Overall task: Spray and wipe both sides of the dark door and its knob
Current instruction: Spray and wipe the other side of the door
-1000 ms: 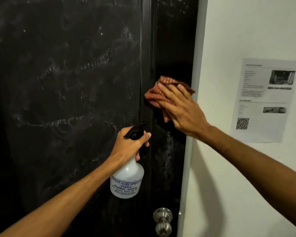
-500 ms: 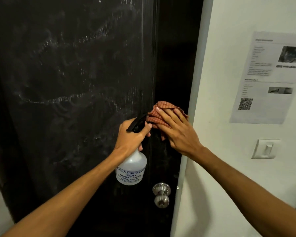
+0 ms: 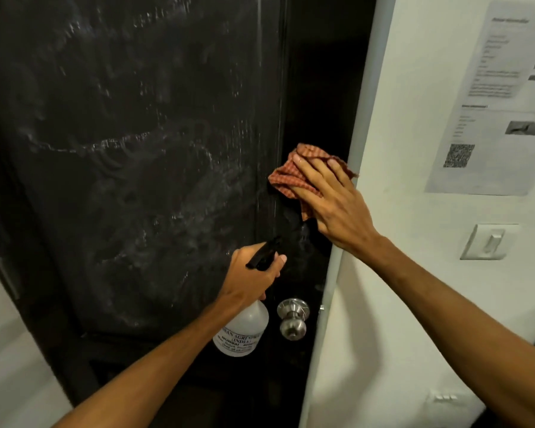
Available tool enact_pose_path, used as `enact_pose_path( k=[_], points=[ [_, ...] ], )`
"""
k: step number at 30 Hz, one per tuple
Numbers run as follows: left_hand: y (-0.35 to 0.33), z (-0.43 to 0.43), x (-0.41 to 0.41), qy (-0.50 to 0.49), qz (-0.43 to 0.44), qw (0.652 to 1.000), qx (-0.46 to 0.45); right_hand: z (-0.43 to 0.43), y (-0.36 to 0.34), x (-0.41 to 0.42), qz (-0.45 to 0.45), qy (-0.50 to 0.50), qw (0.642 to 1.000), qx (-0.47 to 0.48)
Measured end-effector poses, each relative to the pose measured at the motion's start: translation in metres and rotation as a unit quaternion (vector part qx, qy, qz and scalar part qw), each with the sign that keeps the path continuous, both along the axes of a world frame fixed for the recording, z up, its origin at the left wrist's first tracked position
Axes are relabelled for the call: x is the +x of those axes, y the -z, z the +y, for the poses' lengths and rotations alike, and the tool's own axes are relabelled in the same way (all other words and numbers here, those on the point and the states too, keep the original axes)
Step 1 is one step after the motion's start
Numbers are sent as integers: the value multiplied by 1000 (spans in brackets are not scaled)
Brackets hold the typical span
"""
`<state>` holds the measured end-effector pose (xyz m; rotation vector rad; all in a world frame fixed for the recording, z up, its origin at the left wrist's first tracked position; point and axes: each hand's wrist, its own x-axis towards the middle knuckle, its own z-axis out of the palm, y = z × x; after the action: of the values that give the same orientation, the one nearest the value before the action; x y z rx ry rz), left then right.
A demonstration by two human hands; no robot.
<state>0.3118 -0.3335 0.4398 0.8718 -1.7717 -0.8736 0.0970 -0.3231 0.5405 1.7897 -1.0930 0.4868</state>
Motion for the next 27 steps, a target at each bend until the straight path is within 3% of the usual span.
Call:
enact_pose_path(
  k=[3,5,9,12,17,22,24,27],
  points=[
    [15,1,-2,-5,2,1000,0,-5,-20,3,-25,-2,999,-34],
    [27,1,-4,-5,12,1000,0,-8,2,3,-35,-2,999,-36],
    [50,3,-1,0,20,1000,10,-3,91,-1,58,-12,996,59],
    [61,6,5,-8,24,1000,8,-4,83,-6,104,-9,992,68],
    [77,7,8,-11,34,999,-6,-12,45,-5,-3,4,999,-32],
    [100,13,3,-17,37,999,14,0,158,-10,94,-8,989,112],
    [105,14,0,-17,34,999,21,2,162,-16,119,-20,983,136],
    [105,9,0,-22,29,999,25,-4,128,-16,99,-23,991,85]
  ],
)
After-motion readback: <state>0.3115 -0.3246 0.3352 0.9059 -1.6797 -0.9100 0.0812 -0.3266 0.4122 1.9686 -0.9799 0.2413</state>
